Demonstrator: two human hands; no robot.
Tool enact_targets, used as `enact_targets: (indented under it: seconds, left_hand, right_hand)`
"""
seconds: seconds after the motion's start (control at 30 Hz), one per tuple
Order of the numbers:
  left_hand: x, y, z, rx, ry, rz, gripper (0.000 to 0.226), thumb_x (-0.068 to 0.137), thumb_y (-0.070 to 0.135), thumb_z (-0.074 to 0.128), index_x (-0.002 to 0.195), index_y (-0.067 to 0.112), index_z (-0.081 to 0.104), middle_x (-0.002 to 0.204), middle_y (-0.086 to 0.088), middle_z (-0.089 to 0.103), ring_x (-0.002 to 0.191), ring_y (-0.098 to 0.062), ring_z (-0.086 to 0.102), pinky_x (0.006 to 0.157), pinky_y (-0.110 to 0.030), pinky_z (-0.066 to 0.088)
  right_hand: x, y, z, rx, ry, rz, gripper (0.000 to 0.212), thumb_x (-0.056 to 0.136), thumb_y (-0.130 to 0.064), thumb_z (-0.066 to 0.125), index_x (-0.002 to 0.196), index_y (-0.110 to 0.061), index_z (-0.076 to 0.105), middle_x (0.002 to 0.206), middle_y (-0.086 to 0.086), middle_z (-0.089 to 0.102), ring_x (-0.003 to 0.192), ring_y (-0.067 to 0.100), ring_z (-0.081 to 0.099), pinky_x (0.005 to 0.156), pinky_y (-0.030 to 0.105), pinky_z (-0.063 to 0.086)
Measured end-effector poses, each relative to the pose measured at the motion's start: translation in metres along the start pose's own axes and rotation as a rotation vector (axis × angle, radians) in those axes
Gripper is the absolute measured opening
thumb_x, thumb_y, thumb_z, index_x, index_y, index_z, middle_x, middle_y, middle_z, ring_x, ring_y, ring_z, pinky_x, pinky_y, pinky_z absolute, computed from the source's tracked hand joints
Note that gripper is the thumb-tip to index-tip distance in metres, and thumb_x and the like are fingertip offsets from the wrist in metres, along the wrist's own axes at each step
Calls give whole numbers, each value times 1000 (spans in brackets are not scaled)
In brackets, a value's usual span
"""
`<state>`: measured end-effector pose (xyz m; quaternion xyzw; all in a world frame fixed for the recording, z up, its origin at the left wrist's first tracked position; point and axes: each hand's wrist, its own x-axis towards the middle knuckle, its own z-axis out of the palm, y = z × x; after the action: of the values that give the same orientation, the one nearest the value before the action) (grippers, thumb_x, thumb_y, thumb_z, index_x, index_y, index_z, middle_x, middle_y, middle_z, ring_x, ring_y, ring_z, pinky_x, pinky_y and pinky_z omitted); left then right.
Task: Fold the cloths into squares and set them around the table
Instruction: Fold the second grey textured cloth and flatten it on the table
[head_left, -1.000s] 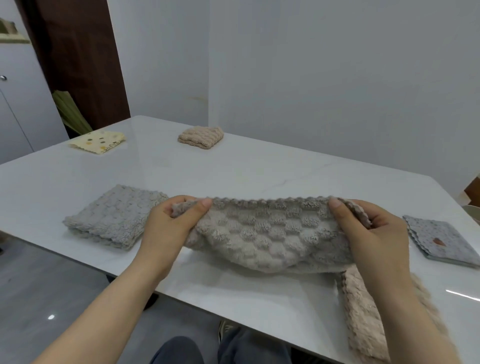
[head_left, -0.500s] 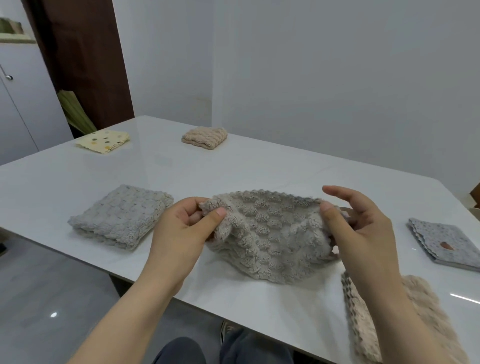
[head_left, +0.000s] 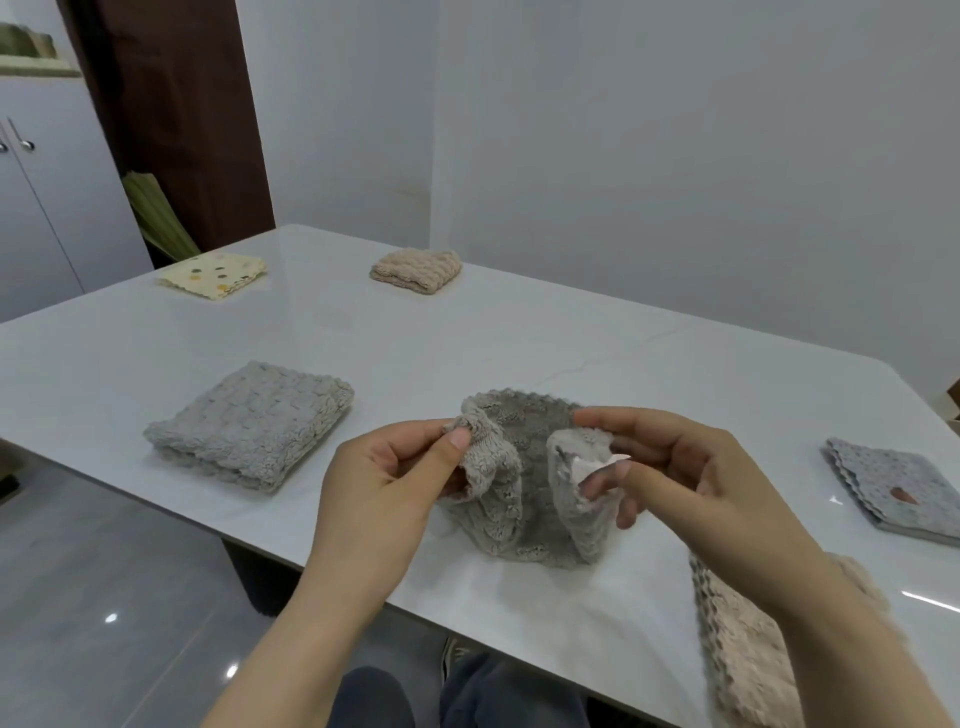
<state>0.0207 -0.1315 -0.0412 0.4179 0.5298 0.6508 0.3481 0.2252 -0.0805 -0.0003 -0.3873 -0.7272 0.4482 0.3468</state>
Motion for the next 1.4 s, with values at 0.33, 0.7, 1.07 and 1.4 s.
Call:
enact_targets:
  seconds: [0.33,0.7,1.07,1.4]
  left_hand:
    - [41,32,-3,103,43,216,13,89,18,63,85,21,75,80,-7,74,81,-34,68,81,-54,55]
    - [62,67,-8,168,144,444,19,92,13,57,84,27,68,75,18,70,74,-1,63,77,-29,55]
    - [39,118,0,114,196,604,15,93,18,58,83,23,67,73,1,66,64,-17,57,55,-36,50]
    - [62,30,-16,715,53,326,19,91,21,57,82,21,73,74,11,70,73,-9,63,67,-32,51]
  right_hand:
    - [24,-12,-20,-124,271,-229,30,89,5,58,96,-21,72,86,-1,75,72,14,69,53,21,50]
    - [35,-42,-44,-132,577,-370,17,78,-8,75,81,-15,61,78,0,64,65,11,56,60,24,48]
    - [15,-81,-50,-117,686,-585,19,83,-4,70,90,-21,67,81,-9,66,67,6,57,61,20,47]
    - [44,-1,-49,-664,424,-94,23,87,-9,61,99,-25,72,89,-13,69,61,-5,53,61,15,38]
